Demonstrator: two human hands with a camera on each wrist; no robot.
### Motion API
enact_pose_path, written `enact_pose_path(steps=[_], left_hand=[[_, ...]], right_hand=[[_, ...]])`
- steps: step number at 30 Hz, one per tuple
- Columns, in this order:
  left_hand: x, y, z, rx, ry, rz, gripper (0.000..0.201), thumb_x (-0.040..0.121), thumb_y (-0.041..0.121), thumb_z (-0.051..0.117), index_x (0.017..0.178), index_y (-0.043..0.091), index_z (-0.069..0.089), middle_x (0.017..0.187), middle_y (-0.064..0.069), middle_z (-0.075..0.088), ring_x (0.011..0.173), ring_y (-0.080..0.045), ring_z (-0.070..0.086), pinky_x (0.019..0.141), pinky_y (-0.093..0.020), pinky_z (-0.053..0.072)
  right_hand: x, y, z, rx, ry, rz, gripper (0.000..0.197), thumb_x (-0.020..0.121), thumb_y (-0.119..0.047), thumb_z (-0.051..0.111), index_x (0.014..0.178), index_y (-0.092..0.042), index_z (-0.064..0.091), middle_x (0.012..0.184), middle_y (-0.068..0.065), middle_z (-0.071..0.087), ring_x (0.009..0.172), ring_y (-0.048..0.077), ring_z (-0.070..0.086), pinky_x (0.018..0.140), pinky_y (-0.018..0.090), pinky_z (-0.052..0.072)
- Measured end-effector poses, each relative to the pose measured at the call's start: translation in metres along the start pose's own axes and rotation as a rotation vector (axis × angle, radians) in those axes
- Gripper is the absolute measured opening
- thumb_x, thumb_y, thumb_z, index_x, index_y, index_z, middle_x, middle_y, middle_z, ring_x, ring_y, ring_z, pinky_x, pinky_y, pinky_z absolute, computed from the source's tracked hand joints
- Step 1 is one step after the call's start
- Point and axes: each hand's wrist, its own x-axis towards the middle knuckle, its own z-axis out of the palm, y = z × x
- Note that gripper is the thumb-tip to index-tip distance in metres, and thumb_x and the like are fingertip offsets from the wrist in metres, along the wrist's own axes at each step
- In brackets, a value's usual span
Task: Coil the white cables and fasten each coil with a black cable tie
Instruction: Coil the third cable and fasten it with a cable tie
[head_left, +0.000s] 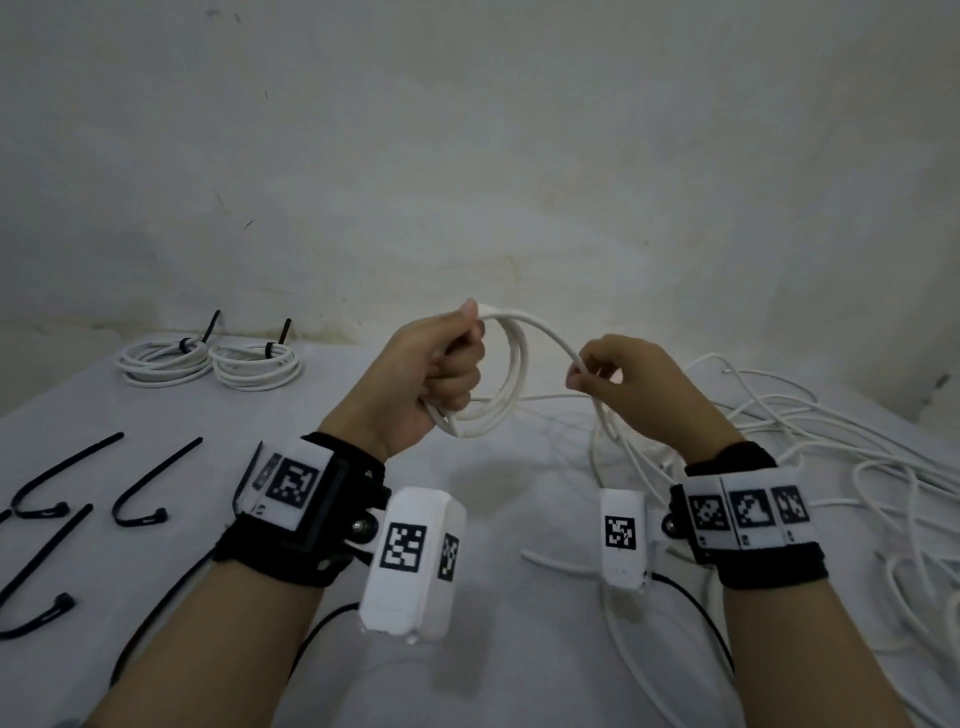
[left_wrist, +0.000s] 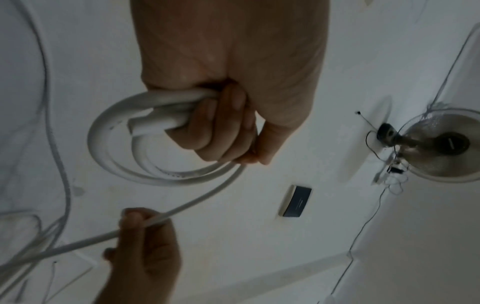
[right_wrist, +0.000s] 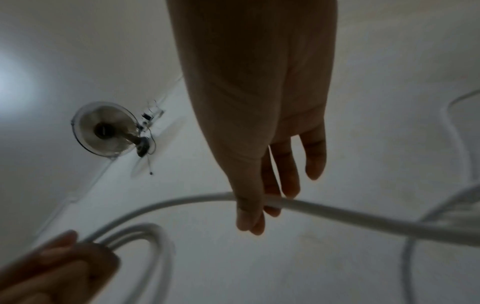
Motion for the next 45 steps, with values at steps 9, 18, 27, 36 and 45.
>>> enact_pose_path(steps=[9, 18, 27, 36, 45], left_hand=[[0.003, 0.004, -0.011, -0.167, 0.045, 0.041, 0.028, 0.089, 0.034, 0.042, 0.065, 0.018, 0.039, 0.040, 0.010, 0.024, 0.029, 0.000, 0.019, 0.037, -0.017, 0.015], [0.003, 0.016, -0.021, -0.345, 0.052, 0.186, 0.035, 0.087, 0.037, 0.040, 0.056, 0.022, 0.049, 0.038, 0.009, 0.027, 0.026, -0.002, 0.025, 0.034, -0.014, 0.019], [0.002, 0.019, -0.026, -0.449, 0.083, 0.228, 0.039, 0.092, 0.037, 0.037, 0.059, 0.020, 0.049, 0.039, 0.008, 0.027, 0.030, -0.008, 0.013, 0.036, -0.015, 0.017], [0.005, 0.020, -0.028, -0.463, 0.144, 0.280, 0.044, 0.100, 0.039, 0.028, 0.063, 0.020, 0.042, 0.039, 0.007, 0.027, 0.027, -0.004, 0.024, 0.035, -0.015, 0.017], [0.007, 0.014, -0.025, -0.460, 0.156, 0.244, 0.046, 0.100, 0.047, 0.021, 0.068, 0.020, 0.039, 0.040, 0.010, 0.027, 0.028, -0.004, 0.023, 0.033, -0.014, 0.021]], right_hand=[[0.034, 0.008, -0.013, 0.148, 0.239, 0.075, 0.025, 0.086, -0.002, 0.061, 0.068, -0.020, 0.065, 0.071, 0.007, 0.068, 0.069, 0.026, 0.067, 0.073, 0.037, 0.058], [0.069, -0.027, -0.052, 0.233, 0.446, -0.186, 0.009, 0.090, -0.018, 0.062, 0.081, -0.017, 0.065, 0.067, -0.002, 0.065, 0.065, 0.019, 0.065, 0.067, 0.035, 0.056], [0.017, 0.006, -0.015, 0.087, 0.053, -0.178, 0.015, 0.097, -0.012, 0.049, 0.103, -0.024, 0.046, 0.070, -0.002, 0.055, 0.058, 0.018, 0.061, 0.062, 0.031, 0.052], [-0.013, -0.004, -0.003, -0.235, -0.261, -0.279, 0.054, 0.096, -0.012, 0.049, 0.138, -0.042, 0.035, 0.097, -0.002, 0.054, 0.082, 0.015, 0.054, 0.076, 0.033, 0.047], [-0.025, -0.007, -0.005, -0.358, -0.140, -0.487, 0.046, 0.087, 0.006, 0.052, 0.121, -0.023, 0.061, 0.093, 0.000, 0.052, 0.065, 0.018, 0.049, 0.050, 0.033, 0.042]])
